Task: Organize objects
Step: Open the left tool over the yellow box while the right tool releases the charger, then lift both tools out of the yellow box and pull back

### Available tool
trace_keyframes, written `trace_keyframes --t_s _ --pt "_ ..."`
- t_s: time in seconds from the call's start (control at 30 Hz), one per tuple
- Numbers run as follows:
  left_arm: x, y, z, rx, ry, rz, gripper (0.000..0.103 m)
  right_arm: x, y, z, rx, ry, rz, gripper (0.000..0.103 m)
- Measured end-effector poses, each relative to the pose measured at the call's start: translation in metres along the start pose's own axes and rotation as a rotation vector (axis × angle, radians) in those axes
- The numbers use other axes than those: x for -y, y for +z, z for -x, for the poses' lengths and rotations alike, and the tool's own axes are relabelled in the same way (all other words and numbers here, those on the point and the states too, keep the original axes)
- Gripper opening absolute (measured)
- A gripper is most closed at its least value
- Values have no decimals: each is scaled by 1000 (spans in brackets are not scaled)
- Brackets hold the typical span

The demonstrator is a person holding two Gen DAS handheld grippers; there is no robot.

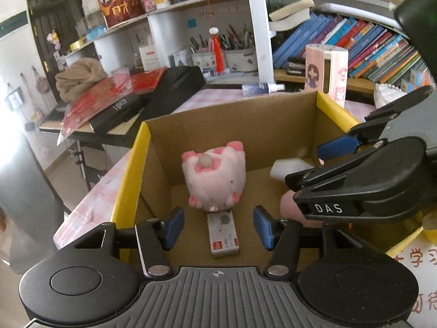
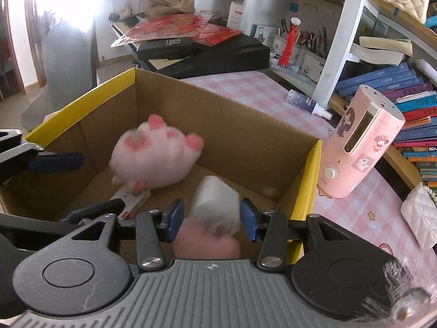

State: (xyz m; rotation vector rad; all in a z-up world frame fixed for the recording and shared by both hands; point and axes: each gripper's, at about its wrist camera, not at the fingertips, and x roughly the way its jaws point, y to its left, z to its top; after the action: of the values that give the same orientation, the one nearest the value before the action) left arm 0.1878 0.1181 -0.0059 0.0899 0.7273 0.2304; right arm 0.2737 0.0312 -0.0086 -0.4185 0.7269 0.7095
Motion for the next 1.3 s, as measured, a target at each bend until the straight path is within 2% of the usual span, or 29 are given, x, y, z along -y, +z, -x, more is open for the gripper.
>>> trace_keyframes --t_s 0.13,0.4,0.83,1.0,1.3 --pt "-4 -1 7 13 17 20 64 2 -1 3 19 -2 -29 45" --pt "-10 -1 16 34 44 59 72 14 -1 17 85 -10 -110 52" --pt "-13 -3 32 71 54 113 74 29 -7 50 180 -53 -213 52" --pt "-17 -6 41 88 45 125 79 28 -15 62 193 -91 -238 52" --pt "-25 -15 64 139 13 138 81 17 -34 95 223 -182 -283 52"
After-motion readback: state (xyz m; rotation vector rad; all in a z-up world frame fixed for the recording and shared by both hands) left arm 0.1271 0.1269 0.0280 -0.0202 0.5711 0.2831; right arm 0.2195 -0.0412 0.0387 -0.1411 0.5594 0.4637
